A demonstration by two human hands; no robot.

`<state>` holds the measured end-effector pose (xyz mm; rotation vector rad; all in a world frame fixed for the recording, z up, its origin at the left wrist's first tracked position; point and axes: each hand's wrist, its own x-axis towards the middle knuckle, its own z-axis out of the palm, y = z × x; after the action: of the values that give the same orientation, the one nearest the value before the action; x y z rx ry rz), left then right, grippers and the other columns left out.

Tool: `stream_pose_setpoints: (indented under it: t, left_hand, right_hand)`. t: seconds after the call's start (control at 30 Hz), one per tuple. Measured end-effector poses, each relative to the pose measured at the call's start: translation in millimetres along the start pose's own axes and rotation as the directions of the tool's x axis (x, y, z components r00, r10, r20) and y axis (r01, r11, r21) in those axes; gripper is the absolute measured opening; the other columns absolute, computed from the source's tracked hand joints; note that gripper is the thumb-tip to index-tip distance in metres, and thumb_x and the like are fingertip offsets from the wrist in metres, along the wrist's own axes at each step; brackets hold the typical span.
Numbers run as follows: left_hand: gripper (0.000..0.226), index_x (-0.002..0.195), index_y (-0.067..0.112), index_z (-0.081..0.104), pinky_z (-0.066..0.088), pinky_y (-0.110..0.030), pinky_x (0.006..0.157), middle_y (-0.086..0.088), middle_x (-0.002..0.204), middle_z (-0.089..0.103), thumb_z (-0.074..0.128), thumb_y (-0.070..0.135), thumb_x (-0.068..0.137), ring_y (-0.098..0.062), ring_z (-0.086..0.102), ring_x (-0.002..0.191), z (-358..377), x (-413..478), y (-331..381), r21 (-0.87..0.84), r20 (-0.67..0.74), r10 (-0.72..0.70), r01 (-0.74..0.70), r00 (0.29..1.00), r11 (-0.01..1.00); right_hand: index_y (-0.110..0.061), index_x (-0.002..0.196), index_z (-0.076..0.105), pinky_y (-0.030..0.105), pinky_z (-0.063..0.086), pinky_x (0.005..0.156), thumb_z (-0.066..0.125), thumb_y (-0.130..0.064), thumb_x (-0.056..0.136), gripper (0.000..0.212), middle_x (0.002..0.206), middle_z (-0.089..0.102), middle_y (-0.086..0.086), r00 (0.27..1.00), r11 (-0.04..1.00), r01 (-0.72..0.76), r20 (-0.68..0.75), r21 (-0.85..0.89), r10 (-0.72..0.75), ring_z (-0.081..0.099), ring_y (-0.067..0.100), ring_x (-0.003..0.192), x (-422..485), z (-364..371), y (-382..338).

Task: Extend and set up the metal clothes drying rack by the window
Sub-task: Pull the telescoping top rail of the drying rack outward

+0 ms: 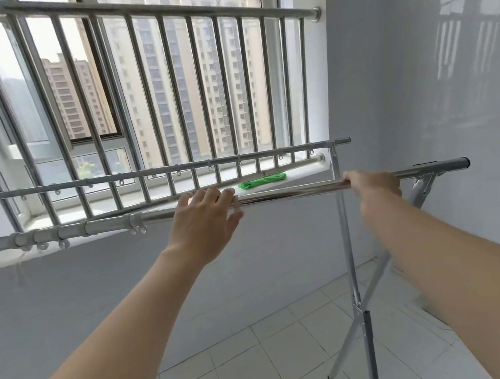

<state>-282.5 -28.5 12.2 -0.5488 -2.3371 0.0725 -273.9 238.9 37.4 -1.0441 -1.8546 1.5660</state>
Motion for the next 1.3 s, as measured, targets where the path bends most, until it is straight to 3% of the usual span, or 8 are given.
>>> stream_pose_setpoints:
  t: [0.13,0.33,0.5,0.77,0.93,1.0,1.1,1.3]
  left_hand:
    - [0.045,0.128,0.021,0.046,0.04,-0.038,0.094,-0.002,0.12,0.06,0.04,0.05,0.094,-0.024,0.053,0.115,22,15,-5,-0.045,0.023,-0.012,0.013,1.0,0.999]
    - [0.049,0.114,0.021,0.056,0.048,-0.039,0.079,-0.002,0.102,0.069,0.042,0.059,0.087,-0.025,0.064,0.096,34,25,-19,-0.058,-0.024,0.056,-0.058,0.998,0.997]
    - [0.039,0.091,0.014,0.061,0.051,-0.039,0.066,-0.005,0.08,0.07,0.051,0.052,0.086,-0.029,0.068,0.076,39,23,-69,-0.01,-0.049,0.016,-0.016,0.999,1.0]
    - [0.033,0.089,0.013,0.059,0.049,-0.042,0.072,-0.009,0.082,0.069,0.049,0.045,0.09,-0.032,0.066,0.08,58,31,-122,0.032,-0.05,-0.035,0.037,0.998,0.999]
    - [0.038,0.086,0.009,0.059,0.049,-0.04,0.06,-0.012,0.081,0.068,0.054,0.046,0.087,-0.034,0.065,0.07,72,32,-154,0.127,-0.046,-0.011,0.017,0.999,0.992]
    - [0.04,0.086,0.006,0.059,0.047,-0.038,0.057,-0.013,0.077,0.067,0.056,0.046,0.087,-0.034,0.065,0.065,77,38,-155,0.153,-0.05,-0.004,0.011,0.999,0.988]
    - [0.04,0.088,0.006,0.058,0.046,-0.038,0.059,-0.014,0.077,0.065,0.058,0.046,0.086,-0.034,0.064,0.064,85,50,-155,0.147,-0.066,-0.014,0.024,0.998,0.989]
    - [0.042,0.087,0.005,0.058,0.046,-0.039,0.058,-0.016,0.073,0.064,0.06,0.047,0.084,-0.034,0.063,0.063,102,69,-151,0.13,-0.098,-0.002,0.015,0.995,0.991]
  right_hand:
    - [0.001,0.136,0.037,0.029,0.039,0.072,0.068,-0.022,0.081,0.067,0.135,0.051,0.014,0.999,0.987,-0.025,0.042,0.157,0.018,0.058,0.029,0.111,-9,32,-9]
    - [-0.001,0.122,0.049,0.038,0.059,0.071,0.063,-0.013,0.086,0.041,0.11,0.068,0.021,0.825,0.861,-0.348,0.558,0.371,0.093,0.064,0.027,0.068,-83,111,-13]
    - [-0.002,0.127,0.043,0.037,0.058,0.065,0.05,-0.013,0.092,0.038,0.102,0.071,0.023,0.868,0.883,-0.254,0.496,0.394,0.028,0.062,0.027,0.057,-65,132,-20]
    - [-0.004,0.107,0.05,0.038,0.058,0.06,0.042,-0.011,0.091,0.02,0.078,0.064,0.013,0.902,0.924,-0.175,0.431,0.341,0.012,0.065,0.026,0.059,11,135,-34]
    - [-0.004,0.125,0.05,0.036,0.056,0.059,0.05,-0.03,0.095,0.039,0.085,0.065,0.011,0.97,0.896,-0.141,0.241,0.421,0.039,0.064,0.023,0.06,44,164,-30]
    - [-0.002,0.129,0.042,0.041,0.058,0.076,0.044,-0.034,0.096,0.046,0.109,0.066,0.014,0.986,0.907,-0.098,0.164,0.409,0.032,0.066,0.027,0.08,34,184,-31]
    - [-0.003,0.133,0.029,0.045,0.051,0.095,0.042,-0.02,0.092,0.046,0.133,0.054,0.013,0.979,0.902,-0.077,0.201,0.424,-0.011,0.057,0.026,0.096,7,211,-38]
    - [-0.011,0.134,0.035,0.044,0.055,0.088,0.06,-0.02,0.083,0.057,0.128,0.057,0.013,0.974,0.938,-0.036,0.221,0.345,-0.044,0.057,0.025,0.091,11,204,-26]
